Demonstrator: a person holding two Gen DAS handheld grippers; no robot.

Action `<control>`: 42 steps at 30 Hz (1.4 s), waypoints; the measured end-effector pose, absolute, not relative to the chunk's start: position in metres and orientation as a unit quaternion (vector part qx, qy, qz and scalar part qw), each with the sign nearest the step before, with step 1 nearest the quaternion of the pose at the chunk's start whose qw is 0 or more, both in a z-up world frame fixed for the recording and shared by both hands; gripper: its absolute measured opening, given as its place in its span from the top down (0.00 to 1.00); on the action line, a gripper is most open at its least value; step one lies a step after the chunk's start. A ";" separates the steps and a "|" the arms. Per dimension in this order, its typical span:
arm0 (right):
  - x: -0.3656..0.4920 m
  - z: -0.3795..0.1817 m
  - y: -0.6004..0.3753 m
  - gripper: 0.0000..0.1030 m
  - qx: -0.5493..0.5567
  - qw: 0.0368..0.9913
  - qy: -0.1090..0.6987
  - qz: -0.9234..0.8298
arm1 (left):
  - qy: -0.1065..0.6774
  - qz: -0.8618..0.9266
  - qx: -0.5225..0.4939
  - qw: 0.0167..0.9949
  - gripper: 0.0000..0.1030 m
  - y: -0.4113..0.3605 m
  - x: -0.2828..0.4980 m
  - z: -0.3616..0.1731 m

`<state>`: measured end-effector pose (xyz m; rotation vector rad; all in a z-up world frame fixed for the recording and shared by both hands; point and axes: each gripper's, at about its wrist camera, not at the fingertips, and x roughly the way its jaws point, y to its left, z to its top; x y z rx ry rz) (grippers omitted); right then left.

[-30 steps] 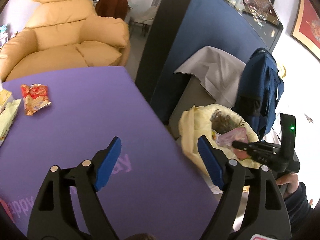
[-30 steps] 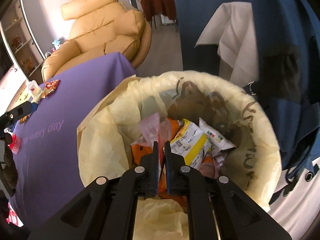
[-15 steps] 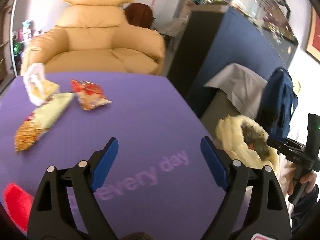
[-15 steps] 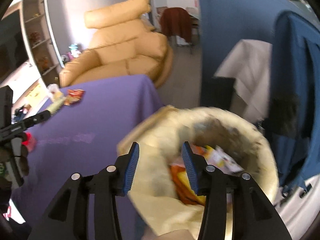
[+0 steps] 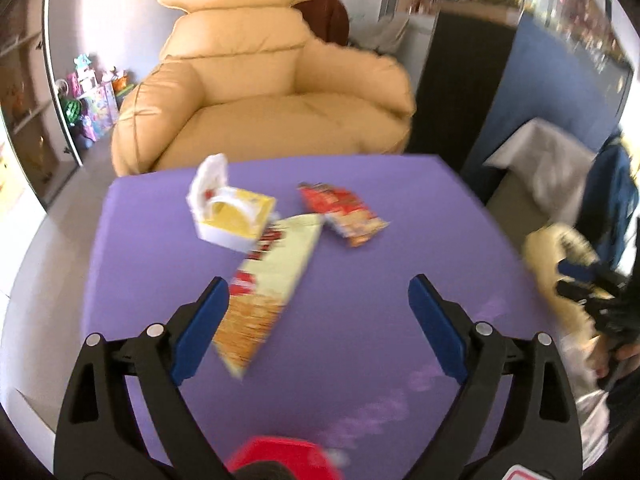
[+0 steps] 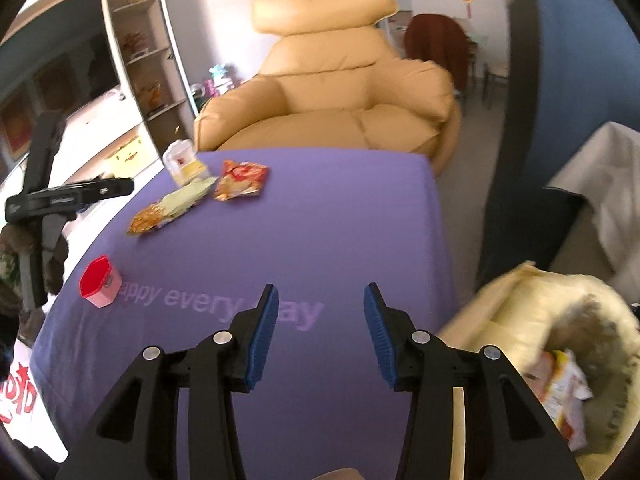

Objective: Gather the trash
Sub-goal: 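Move both tools back over the table toward the remaining snack bags, then grasp the long cream chip bag with the left tool while the right tool grasps the red peanut packet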

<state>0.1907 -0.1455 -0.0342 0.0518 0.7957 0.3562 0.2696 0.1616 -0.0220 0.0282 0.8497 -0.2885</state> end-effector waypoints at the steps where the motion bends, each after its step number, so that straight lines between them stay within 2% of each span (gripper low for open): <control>1: 0.192 -0.036 -0.139 0.59 0.023 0.905 0.387 0.176 | 0.419 -0.136 0.018 0.897 0.16 0.164 0.275 -0.027; 7: 0.208 -0.043 -0.109 0.59 0.006 0.903 0.388 0.184 | 0.449 -0.120 0.084 0.881 0.20 0.161 0.306 -0.056; 11: 0.216 -0.046 -0.102 0.59 0.010 0.898 0.394 0.195 | 0.474 -0.114 0.068 0.870 0.29 0.165 0.326 -0.070; 15: 0.219 -0.052 -0.099 0.59 0.009 0.894 0.401 0.201 | 0.497 -0.103 0.056 0.860 0.46 0.169 0.336 -0.081; 20: 0.219 -0.059 -0.101 0.59 0.013 0.889 0.410 0.202 | 0.495 -0.107 0.039 0.862 0.59 0.168 0.327 -0.078; 25: 0.222 -0.063 -0.104 0.59 0.024 0.886 0.415 0.203 | 0.476 -0.138 0.019 0.868 0.63 0.154 0.307 -0.061; 31: 0.227 -0.057 -0.097 0.59 0.026 0.889 0.406 0.211 | 0.431 -0.118 -0.034 0.894 0.63 0.137 0.258 -0.039; 37: 0.257 -0.044 -0.078 0.59 0.053 0.886 0.390 0.244 | 0.415 -0.094 -0.173 0.888 0.63 0.135 0.211 -0.060; 40: 0.279 -0.034 -0.061 0.49 0.057 0.886 0.375 0.265 | 0.414 -0.097 -0.176 0.888 0.63 0.125 0.203 -0.069; 42: 0.296 -0.032 -0.048 0.49 0.054 0.885 0.375 0.268 | 0.411 -0.087 -0.162 0.893 0.63 0.126 0.205 -0.070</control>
